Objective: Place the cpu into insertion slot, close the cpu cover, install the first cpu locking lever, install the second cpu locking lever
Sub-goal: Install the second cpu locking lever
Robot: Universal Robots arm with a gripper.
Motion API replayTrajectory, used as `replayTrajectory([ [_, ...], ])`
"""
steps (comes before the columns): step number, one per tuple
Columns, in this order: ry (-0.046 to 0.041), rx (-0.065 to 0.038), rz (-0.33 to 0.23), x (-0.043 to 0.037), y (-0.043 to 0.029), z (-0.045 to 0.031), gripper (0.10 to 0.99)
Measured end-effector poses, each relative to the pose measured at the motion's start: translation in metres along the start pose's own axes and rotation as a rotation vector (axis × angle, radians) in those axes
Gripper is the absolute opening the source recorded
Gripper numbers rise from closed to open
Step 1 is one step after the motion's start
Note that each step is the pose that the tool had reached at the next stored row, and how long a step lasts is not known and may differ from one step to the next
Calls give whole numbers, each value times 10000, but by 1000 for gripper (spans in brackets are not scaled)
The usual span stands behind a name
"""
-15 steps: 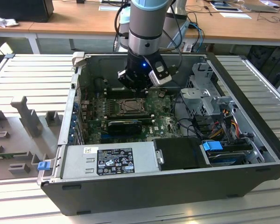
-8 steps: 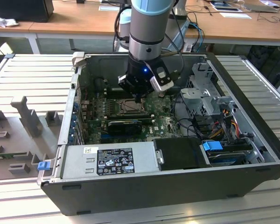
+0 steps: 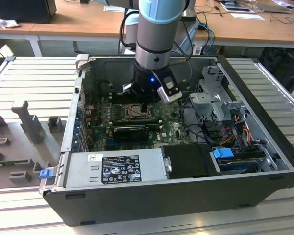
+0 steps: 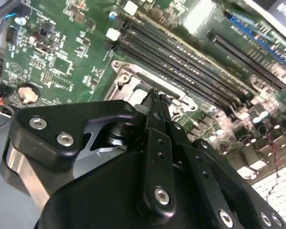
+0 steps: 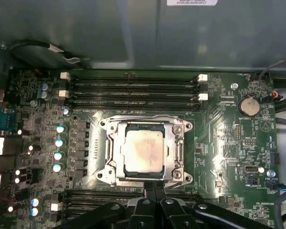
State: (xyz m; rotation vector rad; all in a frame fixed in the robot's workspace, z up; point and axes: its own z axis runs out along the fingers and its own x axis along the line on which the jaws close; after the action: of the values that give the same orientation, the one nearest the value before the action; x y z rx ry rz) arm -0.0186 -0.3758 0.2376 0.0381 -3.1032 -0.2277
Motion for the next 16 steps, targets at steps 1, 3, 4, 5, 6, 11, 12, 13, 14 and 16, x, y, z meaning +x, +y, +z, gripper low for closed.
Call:
replayTrajectory([
  [1, 0, -34, -9, 19, -21, 2, 106],
  [3, 1, -58, -23, 69, -46, 7, 106],
  [4, 3, -62, -33, 135, -58, 13, 106],
  [5, 5, -62, -41, 178, -64, 18, 106],
  [6, 5, -62, -49, 204, -67, 22, 106],
  [11, 6, -79, -54, 236, -80, 36, 106],
  [12, 6, -86, -56, 238, -81, 42, 106],
  [13, 5, -96, -55, 240, -83, 55, 106],
  [14, 5, -98, -53, 244, -85, 70, 106],
  [16, 5, -103, -54, 252, -90, 107, 106],
])
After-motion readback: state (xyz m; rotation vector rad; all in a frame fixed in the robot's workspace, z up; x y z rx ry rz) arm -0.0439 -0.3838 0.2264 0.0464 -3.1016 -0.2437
